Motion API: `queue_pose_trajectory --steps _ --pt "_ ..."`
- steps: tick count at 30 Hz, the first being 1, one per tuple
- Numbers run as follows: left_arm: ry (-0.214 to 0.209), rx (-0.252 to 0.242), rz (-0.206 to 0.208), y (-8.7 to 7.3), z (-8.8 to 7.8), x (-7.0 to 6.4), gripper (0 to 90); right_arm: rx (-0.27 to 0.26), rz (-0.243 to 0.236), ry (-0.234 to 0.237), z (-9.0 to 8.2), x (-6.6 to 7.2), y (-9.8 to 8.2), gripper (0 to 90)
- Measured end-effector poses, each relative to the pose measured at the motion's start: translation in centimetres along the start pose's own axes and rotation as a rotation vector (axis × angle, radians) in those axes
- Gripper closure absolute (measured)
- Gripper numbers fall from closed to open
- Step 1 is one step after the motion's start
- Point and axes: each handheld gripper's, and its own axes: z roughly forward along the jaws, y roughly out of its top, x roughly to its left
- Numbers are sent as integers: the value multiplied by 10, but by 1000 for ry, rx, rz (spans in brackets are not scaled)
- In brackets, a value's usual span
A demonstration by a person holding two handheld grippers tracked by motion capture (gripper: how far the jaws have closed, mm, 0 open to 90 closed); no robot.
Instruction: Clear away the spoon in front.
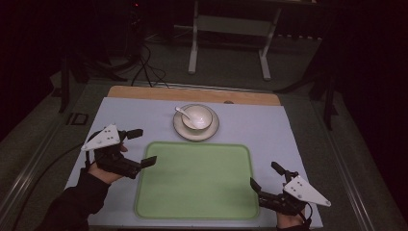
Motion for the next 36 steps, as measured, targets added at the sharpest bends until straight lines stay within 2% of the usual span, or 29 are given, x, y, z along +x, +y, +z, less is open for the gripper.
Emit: queue_pose_trajectory --steps 7,12,17,23,25,30,32,36 --pt "19 15 -22 12 15 10 0 -1 1 1 0 0 0 135" --pt "34 7 -46 20 24 20 0 -4 2 7 0 0 0 134" --pt "52 13 -43 28 33 26 0 -5 2 10 0 0 0 134" --pt "90 17 -74 38 49 40 0 -4 1 11 1 1 0 134" --pt "122 9 -78 39 53 43 0 -5 2 13 1 0 -1 134" --pt "160 23 -120 42 68 55 16 -4 2 17 1 0 -1 134" --pt "162 29 -152 42 74 60 18 -3 2 17 1 0 -1 133" --pt "200 55 -214 40 89 68 29 -1 3 21 2 0 -1 134"
